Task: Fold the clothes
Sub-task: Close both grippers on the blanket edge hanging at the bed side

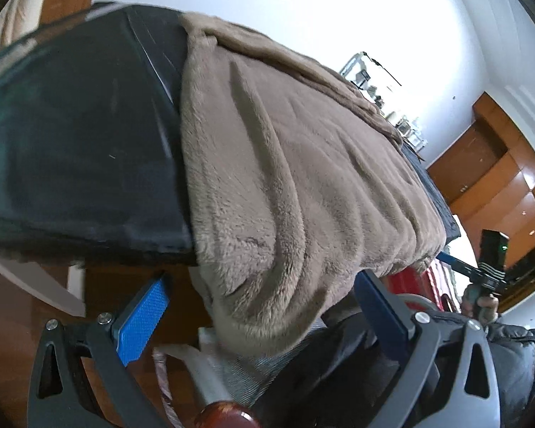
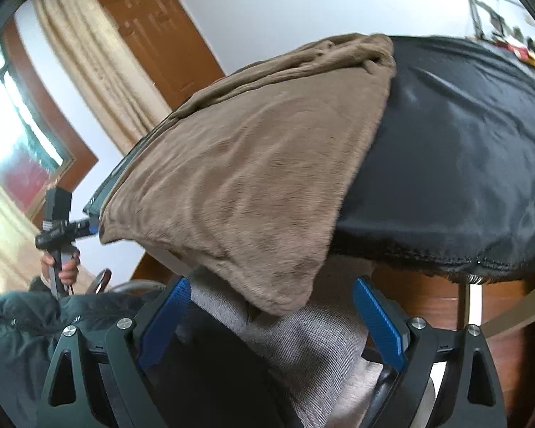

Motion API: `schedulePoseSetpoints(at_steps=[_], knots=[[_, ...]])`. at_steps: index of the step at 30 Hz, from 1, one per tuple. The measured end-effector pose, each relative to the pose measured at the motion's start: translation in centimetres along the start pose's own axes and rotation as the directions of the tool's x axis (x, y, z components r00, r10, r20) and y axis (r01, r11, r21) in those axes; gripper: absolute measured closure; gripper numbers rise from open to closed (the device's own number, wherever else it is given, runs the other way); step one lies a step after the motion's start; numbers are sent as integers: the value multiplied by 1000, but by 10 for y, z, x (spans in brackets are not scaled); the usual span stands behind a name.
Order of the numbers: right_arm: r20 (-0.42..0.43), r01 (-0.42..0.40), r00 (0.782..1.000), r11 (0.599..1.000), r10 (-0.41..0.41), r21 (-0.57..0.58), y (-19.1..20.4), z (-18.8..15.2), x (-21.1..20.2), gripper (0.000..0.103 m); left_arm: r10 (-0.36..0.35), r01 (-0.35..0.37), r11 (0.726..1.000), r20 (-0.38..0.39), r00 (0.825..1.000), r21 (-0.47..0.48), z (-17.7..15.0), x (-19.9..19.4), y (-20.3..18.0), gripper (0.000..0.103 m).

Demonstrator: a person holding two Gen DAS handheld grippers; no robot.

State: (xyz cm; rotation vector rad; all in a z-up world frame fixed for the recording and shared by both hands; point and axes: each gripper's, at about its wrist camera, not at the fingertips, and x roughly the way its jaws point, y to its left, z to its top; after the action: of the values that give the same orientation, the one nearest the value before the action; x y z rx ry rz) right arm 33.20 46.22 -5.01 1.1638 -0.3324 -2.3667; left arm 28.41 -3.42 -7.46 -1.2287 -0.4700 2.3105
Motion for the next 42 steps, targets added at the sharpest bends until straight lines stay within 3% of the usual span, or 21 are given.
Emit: schedulePoseSetpoints(at_steps=[6,12,17,19,21,24,29,34,42], knots=[[-27,-17,999,999,18,52,-16,2,15,9,-81,80,996,-31,996,-42,3,25,9,1],[-25,-97,995,992,99,76,-20,11,25,9,-118,116,992,-31,993,-51,2,31,11,1],[-68,-126,989,990,131,68,-19,13,43,9,-145,144,988,-31,989,-50,1,31,11,8],[-86,-131,987,989,136,62,-17,12,51,14,-163,161,986,-34,986,-47,2,32,9,13],[-94,-134,986,990,137,41,-13,11,53,38,-188,186,982,-37,981,-43,4,31,5,20],[-109,-136,985,991,136,7,-6,8,55,59,-206,205,978,-39,978,-29,5,27,-2,32],[-92,-167,982,986,165,-18,4,5,47,78,-193,193,981,-44,980,7,5,18,-15,58],[-47,-241,970,969,238,-59,16,3,29,80,-140,141,990,-57,989,26,6,10,-26,69],[72,-355,930,931,362,-87,25,12,1,80,-120,119,993,-74,990,-11,5,0,-25,73]])
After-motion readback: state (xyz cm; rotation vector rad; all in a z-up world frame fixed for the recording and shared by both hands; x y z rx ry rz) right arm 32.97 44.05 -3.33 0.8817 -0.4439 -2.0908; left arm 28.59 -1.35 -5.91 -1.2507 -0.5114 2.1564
